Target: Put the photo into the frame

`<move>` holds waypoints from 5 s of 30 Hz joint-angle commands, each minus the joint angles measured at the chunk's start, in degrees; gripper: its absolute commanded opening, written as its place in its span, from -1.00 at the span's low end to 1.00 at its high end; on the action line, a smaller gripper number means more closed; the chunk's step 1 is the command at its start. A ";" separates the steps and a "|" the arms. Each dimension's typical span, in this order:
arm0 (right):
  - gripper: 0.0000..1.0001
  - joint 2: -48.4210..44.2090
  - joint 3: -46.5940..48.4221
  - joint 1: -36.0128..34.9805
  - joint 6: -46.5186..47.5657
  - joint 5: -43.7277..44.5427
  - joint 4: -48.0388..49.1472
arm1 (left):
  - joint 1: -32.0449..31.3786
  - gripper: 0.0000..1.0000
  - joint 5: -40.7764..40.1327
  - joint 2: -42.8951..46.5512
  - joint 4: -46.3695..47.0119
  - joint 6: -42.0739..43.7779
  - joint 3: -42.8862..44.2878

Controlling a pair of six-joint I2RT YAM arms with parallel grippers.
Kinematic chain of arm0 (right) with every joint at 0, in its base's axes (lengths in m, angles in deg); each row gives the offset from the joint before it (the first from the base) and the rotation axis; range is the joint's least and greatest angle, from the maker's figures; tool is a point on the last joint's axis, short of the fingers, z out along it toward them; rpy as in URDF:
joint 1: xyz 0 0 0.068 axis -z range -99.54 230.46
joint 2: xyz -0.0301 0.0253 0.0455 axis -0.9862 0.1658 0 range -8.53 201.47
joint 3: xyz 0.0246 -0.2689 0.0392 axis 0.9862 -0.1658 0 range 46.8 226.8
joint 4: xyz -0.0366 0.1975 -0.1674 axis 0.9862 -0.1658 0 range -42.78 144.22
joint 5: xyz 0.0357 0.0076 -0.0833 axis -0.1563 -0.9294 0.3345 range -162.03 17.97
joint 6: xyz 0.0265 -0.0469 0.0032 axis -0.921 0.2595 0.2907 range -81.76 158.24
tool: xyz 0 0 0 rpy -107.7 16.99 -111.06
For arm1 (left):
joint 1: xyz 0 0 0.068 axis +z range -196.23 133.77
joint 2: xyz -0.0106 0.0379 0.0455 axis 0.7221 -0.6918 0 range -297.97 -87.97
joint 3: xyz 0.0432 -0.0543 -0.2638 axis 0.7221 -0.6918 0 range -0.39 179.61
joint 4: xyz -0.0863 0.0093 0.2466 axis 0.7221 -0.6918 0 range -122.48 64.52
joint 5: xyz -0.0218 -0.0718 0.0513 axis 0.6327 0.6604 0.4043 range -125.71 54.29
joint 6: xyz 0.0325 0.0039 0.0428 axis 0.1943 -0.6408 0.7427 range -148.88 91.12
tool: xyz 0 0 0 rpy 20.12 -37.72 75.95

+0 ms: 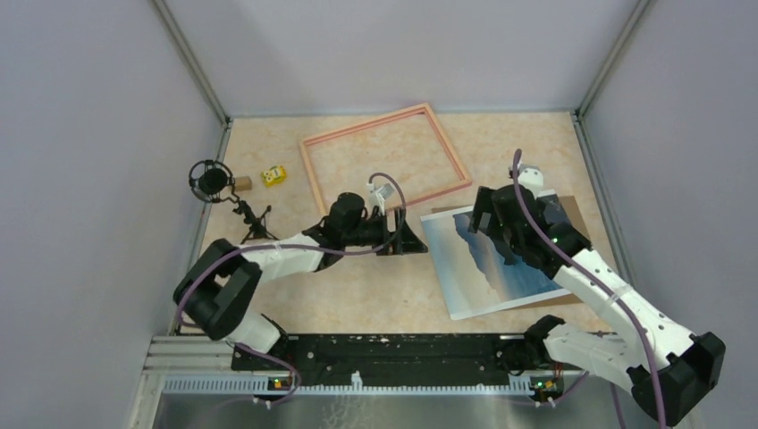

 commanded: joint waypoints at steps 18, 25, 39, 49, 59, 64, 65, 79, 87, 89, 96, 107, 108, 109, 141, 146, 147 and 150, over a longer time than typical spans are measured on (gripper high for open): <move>0.98 6.21 -14.65 25.43 0.86 -30.23 12.38 | -4.94 0.78 -18.89 -19.31 12.60 -1.65 13.08; 0.98 7.51 -15.41 25.91 0.70 -25.30 13.25 | -4.93 0.96 -31.81 -24.24 4.32 5.37 21.68; 0.98 8.87 -18.84 26.11 -2.48 -19.63 14.27 | -4.66 0.96 -30.07 -28.45 9.52 6.16 21.10; 0.98 9.07 -19.39 26.11 -2.40 -21.12 13.56 | -1.53 0.96 -20.07 -32.06 11.85 6.51 22.93; 0.98 10.78 -19.66 26.11 -2.15 -21.35 14.21 | -0.75 0.96 -15.25 -34.87 11.18 6.57 25.58; 0.98 11.27 -20.54 26.10 -2.45 -21.81 15.67 | -0.50 0.95 -12.18 -34.26 12.43 7.22 24.80; 0.98 11.51 -20.51 26.11 -2.44 -21.94 15.75 | -0.41 0.94 -11.25 -33.79 14.80 7.10 24.00; 0.98 11.17 -20.53 26.11 -1.92 -21.93 15.36 | 0.14 0.88 -4.98 -31.63 23.99 5.73 21.33; 0.98 10.35 -20.52 26.11 -2.19 -22.25 15.34 | 0.66 0.71 -3.76 -31.38 33.09 -5.32 16.80; 0.98 10.05 -20.55 26.11 -2.36 -22.29 15.34 | 1.00 0.61 -2.73 -32.46 36.10 -9.53 16.13; 0.98 9.50 -20.75 26.11 -2.53 -22.49 15.56 | 1.46 0.38 1.84 -40.11 51.44 -24.23 15.72; 0.98 9.11 -21.19 26.11 -3.34 -23.18 16.31 | -0.23 0.19 -0.88 -43.06 52.47 -26.51 15.20; 0.98 9.07 -21.10 26.11 -3.33 -23.22 16.23 | -0.62 0.17 -1.37 -43.06 51.85 -26.05 15.45; 0.98 9.00 -21.01 26.11 -3.31 -23.31 16.14 | -0.99 0.13 -1.81 -43.25 51.40 -25.72 15.75; 0.98 -4.07 -10.77 26.03 3.07 -42.47 6.36 | 16.40 -1.00 1.09 -14.90 16.53 -10.85 5.16; 0.98 -1.63 -10.33 25.95 -1.66 -50.07 9.91 | 20.58 -1.00 -0.03 -8.72 5.28 -4.37 6.84; 0.98 -2.03 -11.56 25.75 -3.78 -52.50 12.75 | 21.38 -1.00 0.42 -8.07 4.60 -4.39 6.84; 0.98 -3.77 -14.64 25.59 -8.45 -56.11 20.64 | 23.71 -1.00 2.35 -6.67 3.79 -5.10 6.64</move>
